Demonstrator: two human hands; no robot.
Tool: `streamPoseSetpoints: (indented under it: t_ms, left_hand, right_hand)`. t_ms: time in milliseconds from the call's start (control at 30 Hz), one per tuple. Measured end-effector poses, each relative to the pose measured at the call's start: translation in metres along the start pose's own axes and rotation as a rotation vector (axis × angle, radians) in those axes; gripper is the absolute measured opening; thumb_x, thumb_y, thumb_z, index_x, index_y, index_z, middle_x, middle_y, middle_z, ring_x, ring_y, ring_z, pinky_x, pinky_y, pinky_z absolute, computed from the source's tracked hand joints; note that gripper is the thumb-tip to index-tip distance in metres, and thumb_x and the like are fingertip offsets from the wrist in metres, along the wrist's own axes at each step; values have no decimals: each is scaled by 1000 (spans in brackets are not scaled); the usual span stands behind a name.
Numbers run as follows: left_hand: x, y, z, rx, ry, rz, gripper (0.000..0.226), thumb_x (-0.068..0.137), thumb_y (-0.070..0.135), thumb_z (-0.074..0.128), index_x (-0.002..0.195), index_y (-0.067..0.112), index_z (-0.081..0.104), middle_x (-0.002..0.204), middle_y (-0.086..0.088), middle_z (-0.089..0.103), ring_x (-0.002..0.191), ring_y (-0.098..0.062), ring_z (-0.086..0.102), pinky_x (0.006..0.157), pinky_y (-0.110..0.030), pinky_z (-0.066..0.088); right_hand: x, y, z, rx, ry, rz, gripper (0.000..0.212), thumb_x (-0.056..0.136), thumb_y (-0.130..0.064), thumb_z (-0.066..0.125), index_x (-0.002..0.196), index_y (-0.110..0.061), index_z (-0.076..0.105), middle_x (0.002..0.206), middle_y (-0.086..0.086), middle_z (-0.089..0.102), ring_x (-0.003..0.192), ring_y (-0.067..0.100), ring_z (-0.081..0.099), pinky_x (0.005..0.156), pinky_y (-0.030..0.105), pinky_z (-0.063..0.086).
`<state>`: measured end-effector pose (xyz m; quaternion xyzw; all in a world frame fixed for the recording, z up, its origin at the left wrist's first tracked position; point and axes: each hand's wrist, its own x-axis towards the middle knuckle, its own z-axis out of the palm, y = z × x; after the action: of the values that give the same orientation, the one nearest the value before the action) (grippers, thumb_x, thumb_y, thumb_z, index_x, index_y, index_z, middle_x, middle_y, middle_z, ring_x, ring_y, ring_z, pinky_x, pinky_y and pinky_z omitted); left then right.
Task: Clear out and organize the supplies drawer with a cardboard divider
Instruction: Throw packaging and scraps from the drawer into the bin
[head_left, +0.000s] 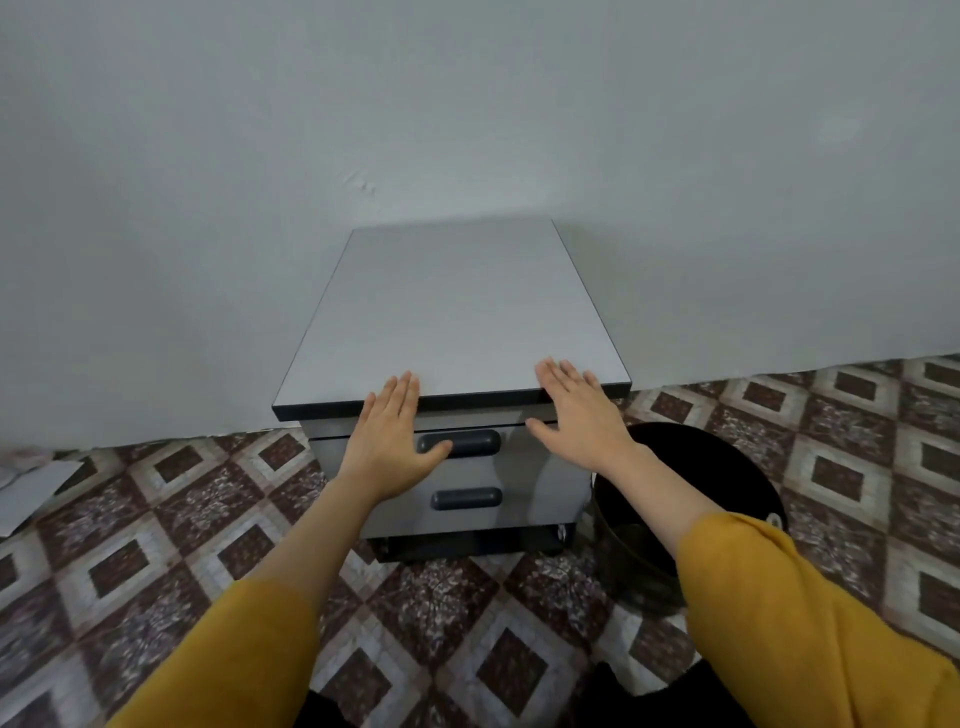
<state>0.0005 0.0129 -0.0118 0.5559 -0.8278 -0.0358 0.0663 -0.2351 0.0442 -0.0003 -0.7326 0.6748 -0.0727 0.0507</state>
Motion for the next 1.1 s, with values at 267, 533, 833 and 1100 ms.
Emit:
streamPoseSetpoints:
  t_ms: [267, 533, 833, 1100]
  left_hand:
    - [-19, 5, 8, -92, 64, 0, 91, 90, 50, 48, 149, 10, -7, 157, -1, -13, 143, -14, -16, 113, -24, -6]
    - [-57, -2, 63, -635, 10, -284, 37, 91, 28, 57, 124, 11, 56, 133, -8, 51, 125, -23, 45, 101, -31, 36]
    - [-43, -4, 125, -1375, -201, -882, 34, 96, 33, 48, 110, 5, 60, 93, -3, 66, 83, -18, 62, 70, -31, 48]
    - [-12, -3, 153, -1497, -209, -980, 41, 94, 41, 47, 111, 5, 56, 107, -10, 63, 82, -17, 60, 73, -32, 47]
  right_hand:
    - [-26, -11, 8, 85, 108, 31, 70, 96, -35, 43, 150, -8, 6, 159, 5, 4, 146, 17, 2, 116, 28, 12]
    - [-50, -29, 60, 933, 188, 428, 22, 94, -20, 56, 101, -4, 69, 90, 12, 69, 74, 21, 65, 73, 28, 53]
    - [-28, -24, 131, 1432, -121, 831, 25, 94, -25, 56, 92, -2, 65, 64, 7, 57, 37, 10, 50, 42, 22, 46]
    - [0, -20, 159, 1500, -161, 926, 41, 91, -39, 55, 100, 0, 65, 71, 6, 56, 54, 15, 50, 47, 23, 48]
